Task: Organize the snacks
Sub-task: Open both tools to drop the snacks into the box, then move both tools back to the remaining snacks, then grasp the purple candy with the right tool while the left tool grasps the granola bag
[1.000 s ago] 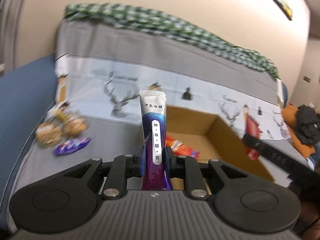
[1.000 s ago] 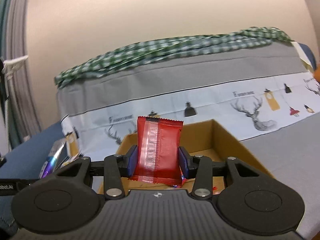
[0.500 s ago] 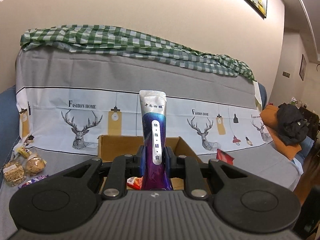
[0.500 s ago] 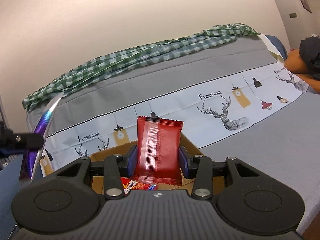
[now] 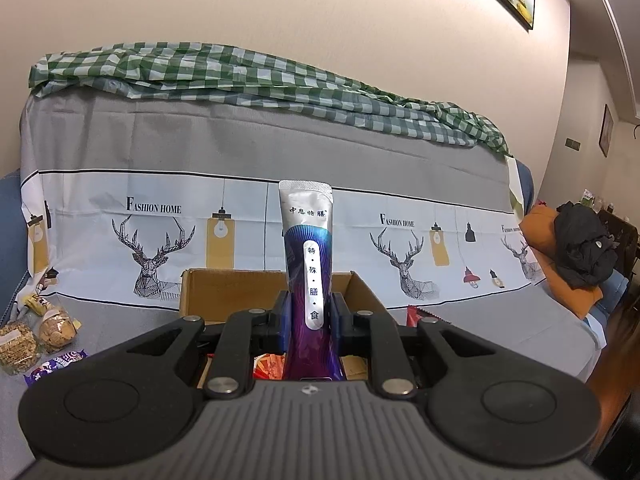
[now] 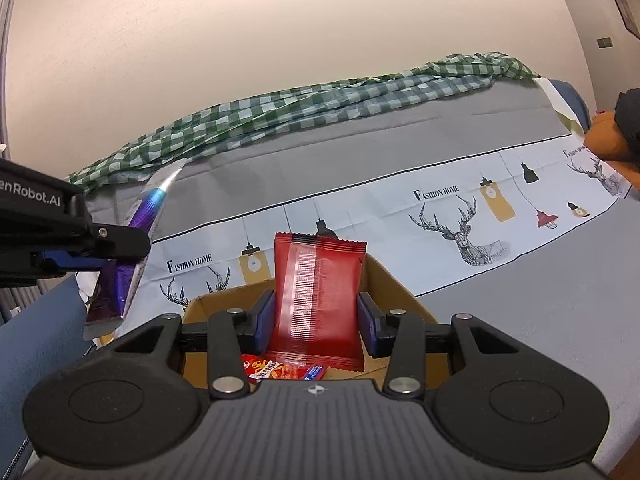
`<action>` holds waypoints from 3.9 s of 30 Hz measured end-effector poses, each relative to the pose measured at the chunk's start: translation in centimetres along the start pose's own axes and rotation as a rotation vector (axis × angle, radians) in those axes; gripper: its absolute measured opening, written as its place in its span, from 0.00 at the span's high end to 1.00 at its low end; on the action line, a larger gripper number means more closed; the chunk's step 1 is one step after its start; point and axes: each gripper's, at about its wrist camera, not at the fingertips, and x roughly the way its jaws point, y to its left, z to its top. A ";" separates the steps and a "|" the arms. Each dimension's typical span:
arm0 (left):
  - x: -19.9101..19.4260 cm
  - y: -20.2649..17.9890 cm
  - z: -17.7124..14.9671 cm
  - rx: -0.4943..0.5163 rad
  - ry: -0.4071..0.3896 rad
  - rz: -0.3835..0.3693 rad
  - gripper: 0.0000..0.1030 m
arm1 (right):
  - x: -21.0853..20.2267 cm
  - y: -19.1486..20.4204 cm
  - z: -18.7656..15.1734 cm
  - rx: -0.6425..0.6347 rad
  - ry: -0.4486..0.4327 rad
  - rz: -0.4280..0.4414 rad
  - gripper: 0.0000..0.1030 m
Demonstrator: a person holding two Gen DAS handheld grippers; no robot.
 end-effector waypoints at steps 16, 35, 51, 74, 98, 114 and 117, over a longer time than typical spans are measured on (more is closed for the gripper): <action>0.5 0.2 0.6 -0.021 0.009 -0.012 0.78 | 0.3 -0.1 -0.1 -0.004 0.005 -0.009 0.56; -2.8 10.3 -4.9 -0.014 -0.006 0.048 0.85 | -0.3 1.3 -1.2 -0.089 0.013 -0.014 0.36; 0.5 28.1 -8.5 -0.388 0.023 0.204 0.89 | -0.9 6.4 -3.6 -0.237 0.101 0.136 0.68; -0.3 35.1 -10.3 -0.712 0.044 0.365 0.89 | 19.8 29.8 -11.2 -0.077 0.620 0.223 0.45; -0.4 35.1 -10.3 -0.737 0.037 0.365 0.89 | 22.3 30.1 -13.9 -0.145 0.692 0.236 1.00; -0.4 35.3 -10.5 -0.740 0.039 0.373 0.86 | 25.1 33.7 -15.5 -0.142 0.758 0.231 0.32; -0.4 35.3 -10.5 -0.742 0.039 0.370 0.86 | 25.0 33.8 -15.4 -0.177 0.745 0.211 0.64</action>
